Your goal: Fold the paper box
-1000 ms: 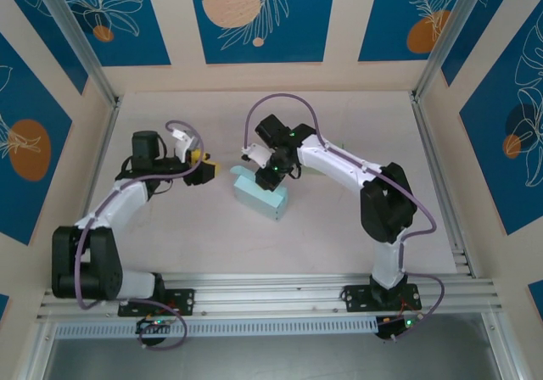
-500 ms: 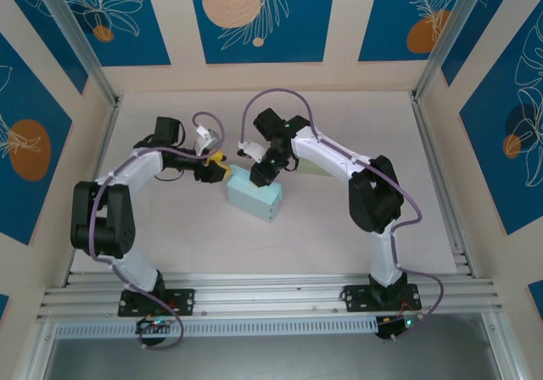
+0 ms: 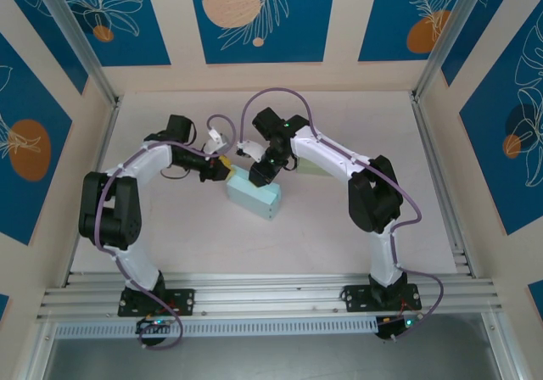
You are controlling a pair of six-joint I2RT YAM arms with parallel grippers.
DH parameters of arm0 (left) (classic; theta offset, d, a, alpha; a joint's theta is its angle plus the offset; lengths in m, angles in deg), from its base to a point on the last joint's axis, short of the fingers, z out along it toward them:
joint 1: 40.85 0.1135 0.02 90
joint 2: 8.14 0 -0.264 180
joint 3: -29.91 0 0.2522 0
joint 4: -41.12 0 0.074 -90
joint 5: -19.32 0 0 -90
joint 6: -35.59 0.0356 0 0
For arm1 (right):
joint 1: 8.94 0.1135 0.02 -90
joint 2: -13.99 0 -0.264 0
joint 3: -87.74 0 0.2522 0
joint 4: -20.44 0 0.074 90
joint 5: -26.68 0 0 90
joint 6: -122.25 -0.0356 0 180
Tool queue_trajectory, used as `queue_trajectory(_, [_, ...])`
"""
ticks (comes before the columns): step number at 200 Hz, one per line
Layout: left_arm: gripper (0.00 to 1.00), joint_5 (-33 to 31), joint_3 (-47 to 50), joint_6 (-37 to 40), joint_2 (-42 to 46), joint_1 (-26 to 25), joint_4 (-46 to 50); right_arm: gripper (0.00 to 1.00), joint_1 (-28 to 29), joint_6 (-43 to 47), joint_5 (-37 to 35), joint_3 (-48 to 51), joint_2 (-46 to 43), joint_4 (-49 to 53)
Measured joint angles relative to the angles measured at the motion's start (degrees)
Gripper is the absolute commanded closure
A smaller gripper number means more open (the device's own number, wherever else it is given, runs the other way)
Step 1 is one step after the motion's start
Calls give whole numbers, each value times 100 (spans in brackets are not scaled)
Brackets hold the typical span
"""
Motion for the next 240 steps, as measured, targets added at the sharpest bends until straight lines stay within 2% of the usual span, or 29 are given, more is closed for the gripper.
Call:
queue_trajectory(30, [89, -181, 144, -129, 101, -9, -164, 62, 0, -107, -127, 0, 0, -52])
queue_trajectory(51, [89, -310, 306, -240, 247, -28, -376, 50, -2, -260, -227, 2, -15, -149])
queue_trajectory(66, [89, -389, 446, -306, 372, -44, -525, 47, -20, -472, -374, 94, -136, -286])
queue_trajectory(92, [89, -564, 675, -520, 592, -105, -863, 46, -122, -1075, -627, 483, -793, -597])
queue_trajectory(132, [89, -885, 1150, -962, 929, -208, -1488, 46, -603, -2087, -785, 1685, -2459, -1436])
queue_trajectory(156, [89, -1016, 1364, -1172, 1051, -223, -1803, 52, -807, -2614, -955, 2430, -3121, -1856])
queue_trajectory(174, [89, -1104, 1467, -1292, 1106, -245, -1971, 56, -942, -2957, -885, 2870, -3296, -2068])
queue_trajectory(240, [89, -1322, 1591, -1467, 1196, -317, -2199, 56, -699, -3464, -933, 3578, -3187, -2424])
